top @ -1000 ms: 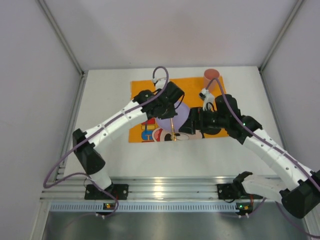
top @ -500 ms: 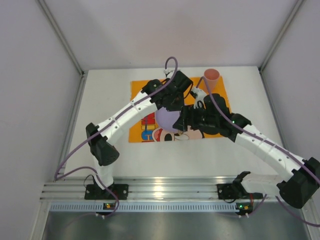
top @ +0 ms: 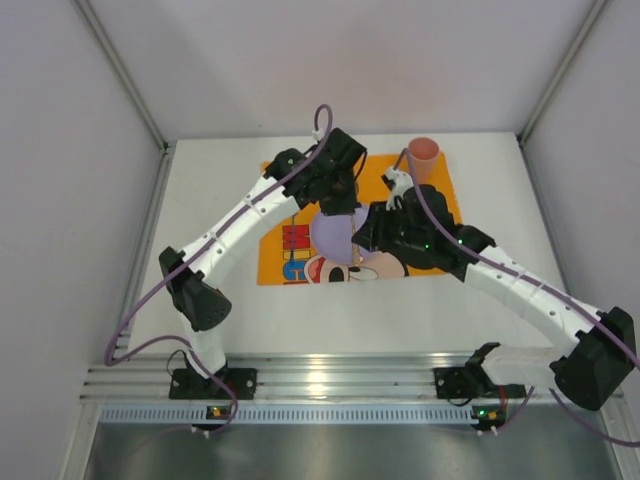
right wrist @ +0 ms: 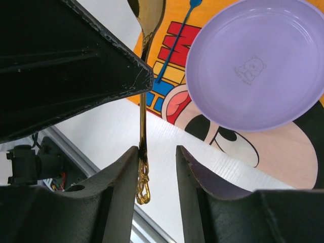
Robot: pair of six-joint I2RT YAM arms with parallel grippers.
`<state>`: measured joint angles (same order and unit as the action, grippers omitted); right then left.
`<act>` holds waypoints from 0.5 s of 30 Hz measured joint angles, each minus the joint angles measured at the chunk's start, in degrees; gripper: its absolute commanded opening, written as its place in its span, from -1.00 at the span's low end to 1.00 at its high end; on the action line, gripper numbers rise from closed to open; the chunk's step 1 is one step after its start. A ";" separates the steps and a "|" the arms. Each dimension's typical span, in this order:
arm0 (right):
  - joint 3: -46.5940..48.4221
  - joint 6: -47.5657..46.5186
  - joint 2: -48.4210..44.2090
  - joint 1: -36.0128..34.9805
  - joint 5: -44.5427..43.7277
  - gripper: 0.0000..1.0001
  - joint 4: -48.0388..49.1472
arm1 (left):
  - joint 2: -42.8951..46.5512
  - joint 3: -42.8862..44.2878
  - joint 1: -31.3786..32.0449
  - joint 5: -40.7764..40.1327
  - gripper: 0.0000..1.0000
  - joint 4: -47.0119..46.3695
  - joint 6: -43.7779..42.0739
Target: Set the dinner table for one person
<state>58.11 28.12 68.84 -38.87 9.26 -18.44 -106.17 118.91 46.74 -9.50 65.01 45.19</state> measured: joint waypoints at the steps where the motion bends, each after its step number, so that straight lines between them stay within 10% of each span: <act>1: 0.00 0.22 0.42 0.00 0.02 -0.28 0.61 | 0.15 0.00 -0.57 0.76 -1.00 0.00 -0.11; 5: 0.00 0.98 1.70 -0.07 0.33 -0.39 2.60 | 0.44 -0.07 -1.73 2.56 -1.00 -0.28 -0.24; 9: 0.04 1.75 2.78 -0.35 1.07 -1.00 3.76 | 1.11 -0.15 -2.23 4.63 -1.00 -0.96 -0.63; 13: 0.09 1.99 2.97 -0.85 1.46 -1.00 4.61 | 1.92 -1.53 -3.13 6.25 -1.00 -2.05 -1.90; 15: 0.09 1.66 2.80 -0.87 0.59 -1.00 4.17 | 2.58 -2.84 -3.67 7.23 -0.50 -3.13 -2.21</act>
<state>58.19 29.78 71.64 -39.75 9.85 -14.26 -103.59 116.07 43.07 -2.26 61.89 42.98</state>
